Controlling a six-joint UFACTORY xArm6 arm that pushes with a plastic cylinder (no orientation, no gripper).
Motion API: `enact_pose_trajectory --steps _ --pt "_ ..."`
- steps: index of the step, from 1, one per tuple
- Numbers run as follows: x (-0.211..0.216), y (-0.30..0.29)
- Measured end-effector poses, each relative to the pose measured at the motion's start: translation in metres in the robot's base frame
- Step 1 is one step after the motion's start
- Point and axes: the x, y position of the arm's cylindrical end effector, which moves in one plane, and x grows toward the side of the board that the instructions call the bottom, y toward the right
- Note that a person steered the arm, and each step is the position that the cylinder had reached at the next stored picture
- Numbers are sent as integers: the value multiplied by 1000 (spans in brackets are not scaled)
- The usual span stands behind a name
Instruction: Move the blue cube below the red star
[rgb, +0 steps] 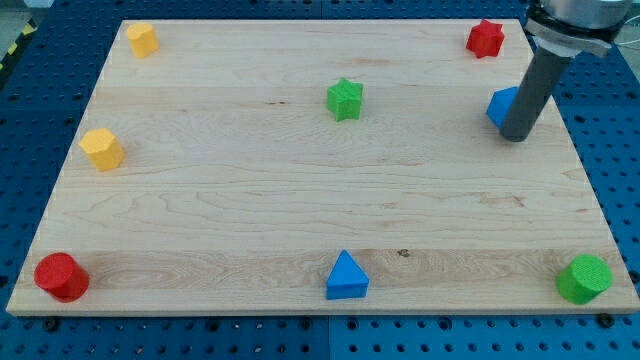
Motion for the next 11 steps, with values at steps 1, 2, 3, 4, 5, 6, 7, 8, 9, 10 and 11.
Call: enact_pose_trajectory --steps 1,2,3,4,5,6,7,8,9,10,11 --pt "0 -17" --pt "-7 -20" --pt "-8 -20" --pt "2 -19" --pt "8 -10" --pt "5 4" --pt "-14 13" --pt "-33 13" --pt "-46 13" --pt "-54 13" --pt "-60 13"
